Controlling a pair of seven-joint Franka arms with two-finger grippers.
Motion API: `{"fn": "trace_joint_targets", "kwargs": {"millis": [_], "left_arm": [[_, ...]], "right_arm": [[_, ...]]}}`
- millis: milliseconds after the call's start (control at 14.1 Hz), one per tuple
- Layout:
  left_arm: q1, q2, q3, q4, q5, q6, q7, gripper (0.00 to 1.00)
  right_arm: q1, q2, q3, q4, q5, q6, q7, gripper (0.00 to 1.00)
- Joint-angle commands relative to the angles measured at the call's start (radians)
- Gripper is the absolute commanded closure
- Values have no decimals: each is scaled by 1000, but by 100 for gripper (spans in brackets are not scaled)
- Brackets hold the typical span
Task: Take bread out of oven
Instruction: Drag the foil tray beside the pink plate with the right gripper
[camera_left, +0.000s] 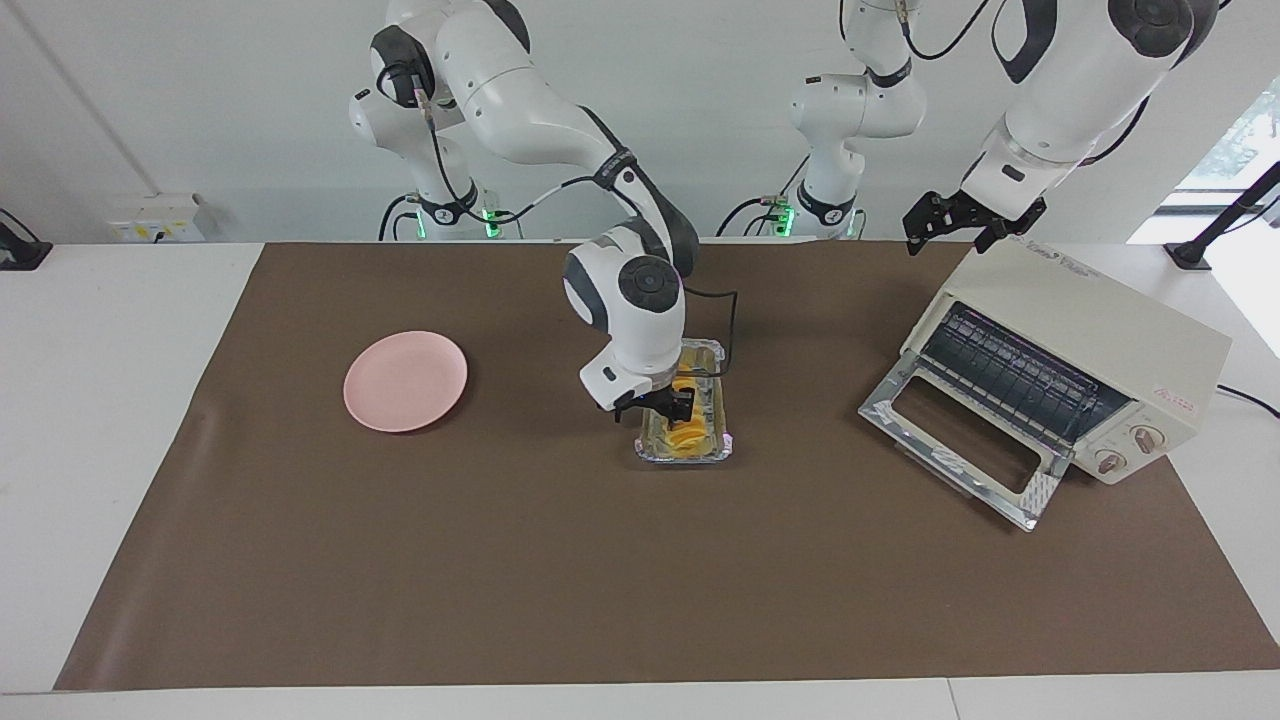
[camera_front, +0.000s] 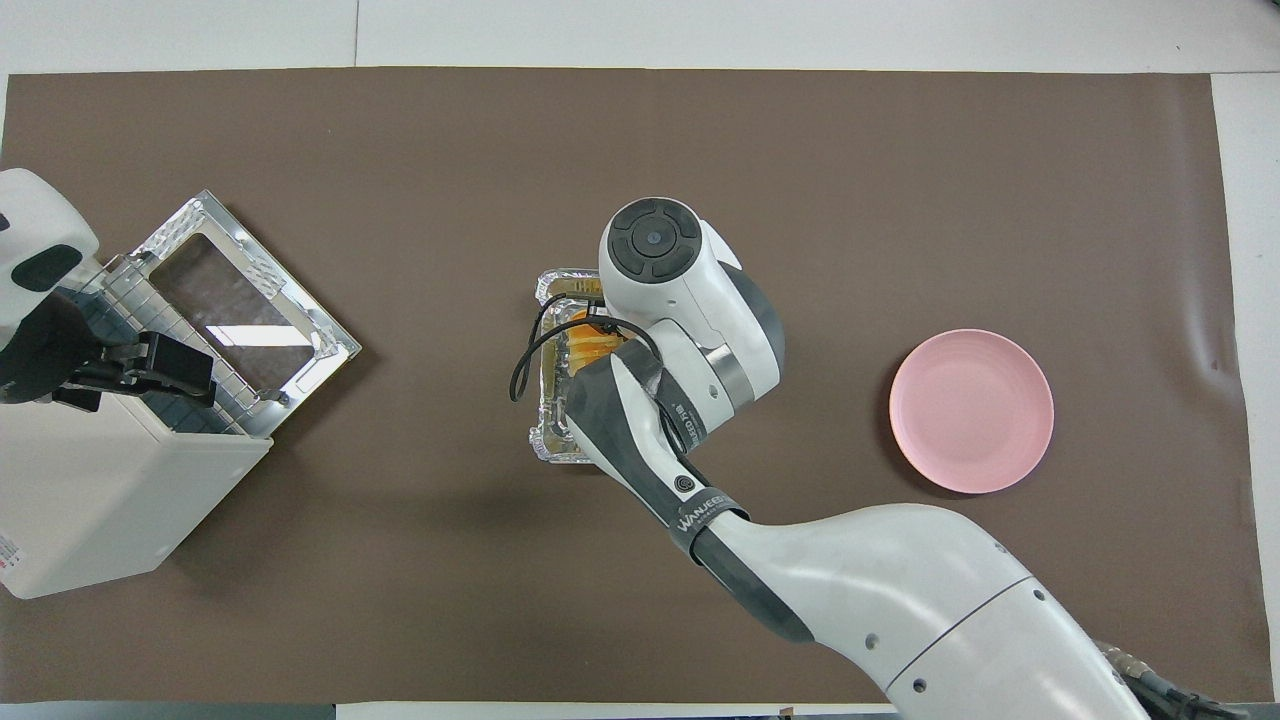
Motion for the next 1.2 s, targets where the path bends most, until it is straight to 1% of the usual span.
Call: {"fn": "trace_joint_targets", "kwargs": {"millis": [0, 212, 354, 424, 566, 636, 778, 990, 1131], "left_arm": [[11, -16, -7, -6, 10, -9, 12, 0], [13, -16, -7, -6, 10, -7, 12, 0], [13, -16, -7, -6, 10, -7, 12, 0], [13, -16, -7, -6, 10, -9, 12, 0], [13, -16, -7, -6, 10, -9, 12, 0], [13, -16, -6, -6, 8, -7, 12, 0], [11, -16, -7, -6, 10, -7, 12, 0], [13, -16, -7, -6, 10, -7, 12, 0], [13, -16, -7, -6, 10, -7, 12, 0]], "right_arm": [[3, -11, -2, -21, -10, 32, -16, 100], [-2, -11, -2, -16, -7, 40, -19, 100], [-9, -14, -2, 8, 7, 7, -19, 100], [-20, -16, -5, 51, 10, -39, -21, 100], [-104, -14, 1, 161, 9, -189, -63, 100], [-142, -11, 0, 209, 19, -234, -134, 100], [-262, -13, 0, 230, 35, -267, -317, 100], [-400, -8, -3, 223, 29, -245, -574, 100], [-492, -5, -6, 191, 26, -157, -753, 100]]}}
